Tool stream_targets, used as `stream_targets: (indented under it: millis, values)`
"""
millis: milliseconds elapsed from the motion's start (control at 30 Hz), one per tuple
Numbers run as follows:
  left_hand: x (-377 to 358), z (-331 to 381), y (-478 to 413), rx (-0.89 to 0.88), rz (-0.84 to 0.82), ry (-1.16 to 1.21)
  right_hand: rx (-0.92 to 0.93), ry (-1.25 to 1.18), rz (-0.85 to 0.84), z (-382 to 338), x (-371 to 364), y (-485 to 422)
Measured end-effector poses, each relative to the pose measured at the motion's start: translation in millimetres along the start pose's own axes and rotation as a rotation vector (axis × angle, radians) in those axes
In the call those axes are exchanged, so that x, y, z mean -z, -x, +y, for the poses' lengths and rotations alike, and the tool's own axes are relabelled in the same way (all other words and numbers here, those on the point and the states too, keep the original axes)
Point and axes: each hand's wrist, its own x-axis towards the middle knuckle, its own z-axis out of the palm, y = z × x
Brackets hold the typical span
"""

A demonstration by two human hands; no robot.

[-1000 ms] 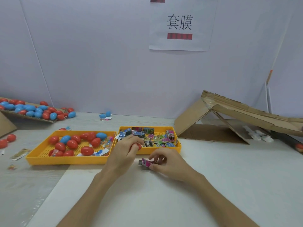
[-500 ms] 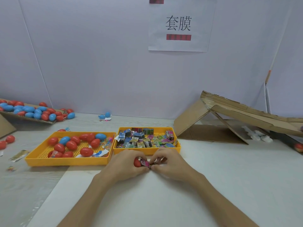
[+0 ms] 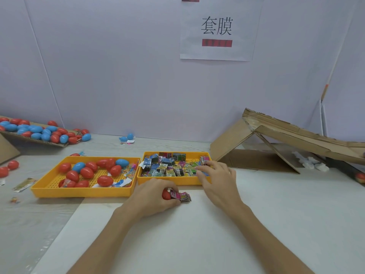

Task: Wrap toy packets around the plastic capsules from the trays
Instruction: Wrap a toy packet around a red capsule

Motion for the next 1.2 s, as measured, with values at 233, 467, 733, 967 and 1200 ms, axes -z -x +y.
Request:
stream_targets:
  millis: [233, 467, 733, 967, 1200]
  values:
    - [0.0, 1.2, -0.3, 0.003, -0.016, 0.004, -0.060, 0.025, -0.158, 7.2, -0.1, -2.1]
    - [0.9, 1.3, 0.0, -0.014, -0.015, -0.001, -0.056, -0.198, 0.157, 4.7, 3.1, -4.2]
    - [-0.3, -1.8, 0.7, -0.049, 0.067, 0.150, -0.083, -0.741, 0.200, -6.0, 12.4, -2.0]
    - [2.1, 1.8, 2.9, -0.125, 0.210, 0.306, 0.013, -0.860, -0.001, -18.0, 11.8, 3.5]
    - [0.1, 4.4, 1.7, -0.182, 0.258, 0.330, 0.012, -0.818, -0.075, -22.6, 8.3, 5.7]
